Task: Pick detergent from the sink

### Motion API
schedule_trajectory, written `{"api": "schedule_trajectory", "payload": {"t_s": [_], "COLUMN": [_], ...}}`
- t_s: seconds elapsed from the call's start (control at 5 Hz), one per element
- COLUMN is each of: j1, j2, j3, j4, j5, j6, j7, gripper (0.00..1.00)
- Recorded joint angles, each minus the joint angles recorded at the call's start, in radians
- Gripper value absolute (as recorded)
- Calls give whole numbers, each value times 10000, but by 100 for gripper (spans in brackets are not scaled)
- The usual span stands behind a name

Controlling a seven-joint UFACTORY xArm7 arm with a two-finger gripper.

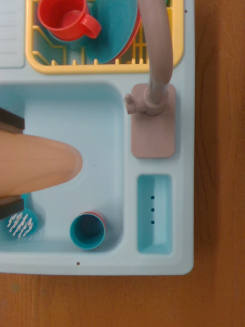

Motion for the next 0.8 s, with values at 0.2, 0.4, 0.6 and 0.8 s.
{"api": "schedule_trajectory", "payload": {"t_s": [0.2, 0.4, 0.6, 0.8], "j1": [1, 1, 1, 1], "j2": [-41, -41, -63, -63], "j3": [-1, -1, -2, -2], "j4": [123, 123, 189, 189], "j5": [-4, -4, -6, -6], "j6": [165, 165, 252, 252], "j7": [4, 4, 6, 6], "gripper": [100, 100, 100, 100]}}
